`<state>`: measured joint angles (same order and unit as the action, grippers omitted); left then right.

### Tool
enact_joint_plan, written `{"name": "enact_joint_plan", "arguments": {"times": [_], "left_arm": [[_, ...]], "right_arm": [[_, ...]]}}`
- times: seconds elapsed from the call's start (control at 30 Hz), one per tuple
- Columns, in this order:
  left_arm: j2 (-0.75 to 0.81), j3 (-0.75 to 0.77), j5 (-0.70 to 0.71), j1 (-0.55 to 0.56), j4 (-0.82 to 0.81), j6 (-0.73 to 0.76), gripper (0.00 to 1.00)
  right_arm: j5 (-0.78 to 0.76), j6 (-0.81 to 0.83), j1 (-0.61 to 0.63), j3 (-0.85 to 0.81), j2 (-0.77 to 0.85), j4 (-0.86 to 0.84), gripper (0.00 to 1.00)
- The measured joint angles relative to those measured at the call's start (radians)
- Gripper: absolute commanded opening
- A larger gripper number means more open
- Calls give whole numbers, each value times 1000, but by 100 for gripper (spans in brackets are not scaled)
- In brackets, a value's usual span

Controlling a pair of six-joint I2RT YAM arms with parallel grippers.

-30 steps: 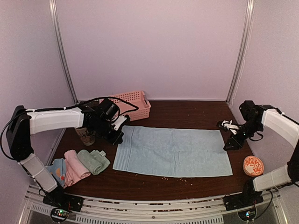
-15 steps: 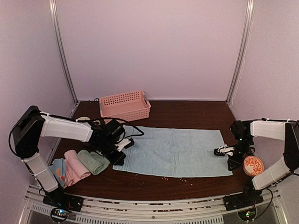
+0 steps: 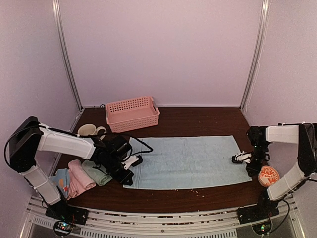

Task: Roll the towels
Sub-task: Smooth out the towel at the center of the board.

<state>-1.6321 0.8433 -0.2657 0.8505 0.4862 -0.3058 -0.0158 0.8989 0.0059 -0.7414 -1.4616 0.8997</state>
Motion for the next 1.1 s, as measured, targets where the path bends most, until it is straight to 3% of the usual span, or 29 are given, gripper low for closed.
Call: {"name": "enact_joint_plan", "arguments": {"times": [0.1, 0.27, 0.43, 0.57, 0.73, 0.9, 1.1], "left_arm": [[12, -16, -44, 31, -5, -11, 0], [95, -26, -89, 53, 29, -4, 0], [154, 121, -2, 23, 79, 8, 2], [113, 255, 126, -73, 66, -5, 0], [-43, 359, 204, -181, -17, -18, 0], [-230, 428, 224, -185, -87, -19, 0], [-356, 430, 239, -182, -125, -19, 0]], "right_arm": [[-29, 13, -13, -15, -17, -8, 24], [-18, 16, -20, -95, -53, 42, 36], [23, 38, -20, -274, 17, 142, 41], [79, -16, -23, -493, -13, 146, 32], [179, -155, -24, -653, -249, 83, 22], [238, -283, -24, -682, -478, 0, 19], [275, -358, -24, -723, -561, -51, 18]]}}
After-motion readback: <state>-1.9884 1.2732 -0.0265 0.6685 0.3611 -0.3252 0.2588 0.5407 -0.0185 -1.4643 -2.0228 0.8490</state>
